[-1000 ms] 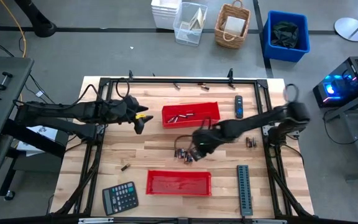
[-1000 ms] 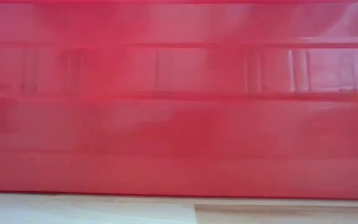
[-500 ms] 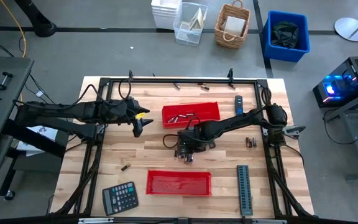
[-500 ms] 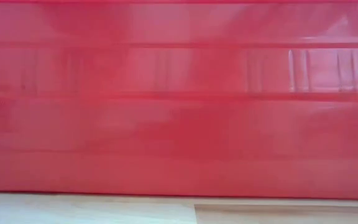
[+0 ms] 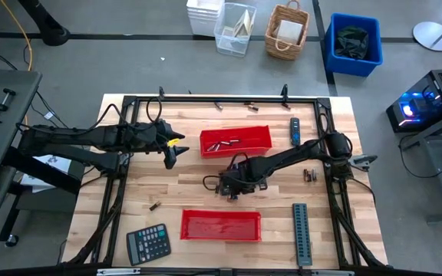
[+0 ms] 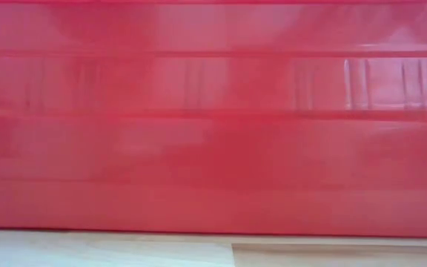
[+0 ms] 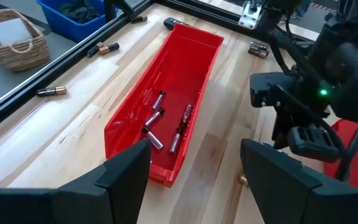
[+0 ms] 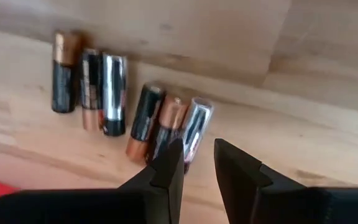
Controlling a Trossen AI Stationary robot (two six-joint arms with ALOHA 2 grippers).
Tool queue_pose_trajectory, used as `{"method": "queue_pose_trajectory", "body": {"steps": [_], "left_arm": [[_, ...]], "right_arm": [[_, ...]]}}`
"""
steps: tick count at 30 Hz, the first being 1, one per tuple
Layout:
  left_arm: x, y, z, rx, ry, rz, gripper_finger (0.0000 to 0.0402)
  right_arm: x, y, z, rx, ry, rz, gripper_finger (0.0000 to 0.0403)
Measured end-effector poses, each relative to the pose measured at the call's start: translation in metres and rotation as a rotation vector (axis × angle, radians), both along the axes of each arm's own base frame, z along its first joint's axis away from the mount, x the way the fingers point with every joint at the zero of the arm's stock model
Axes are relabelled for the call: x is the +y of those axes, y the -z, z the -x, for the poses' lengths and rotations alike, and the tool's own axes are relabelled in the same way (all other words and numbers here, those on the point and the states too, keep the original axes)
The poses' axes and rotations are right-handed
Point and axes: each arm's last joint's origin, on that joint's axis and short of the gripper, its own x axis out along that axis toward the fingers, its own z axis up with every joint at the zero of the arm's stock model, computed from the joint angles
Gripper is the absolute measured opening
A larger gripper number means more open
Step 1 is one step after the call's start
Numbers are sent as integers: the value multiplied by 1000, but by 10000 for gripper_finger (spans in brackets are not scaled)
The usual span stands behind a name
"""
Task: Sort batteries
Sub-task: Put the silver battery into the top red bin
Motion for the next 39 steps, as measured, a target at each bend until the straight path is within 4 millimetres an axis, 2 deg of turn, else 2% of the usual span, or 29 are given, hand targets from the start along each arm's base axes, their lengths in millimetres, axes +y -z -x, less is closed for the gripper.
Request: {"method": "queue_pose_trajectory", "body": {"steps": [20, 25, 34, 37, 39], "left_arm": [[0, 0, 0, -2, -4, 6, 241], [0, 0, 0, -5, -9, 14, 241], [0, 0, 0, -8, -14, 21, 241], [0, 0, 0, -7, -14, 21, 241], [0, 0, 0, -8, -14, 21, 241]], "right_arm": [[1, 3, 1, 19, 68, 19, 83], [4, 16, -2, 43, 84, 10, 83], [4, 18, 0, 66, 67, 30, 82], [4, 18, 1, 72, 2, 50, 72], [3, 18, 2, 78, -38, 77, 47]]}}
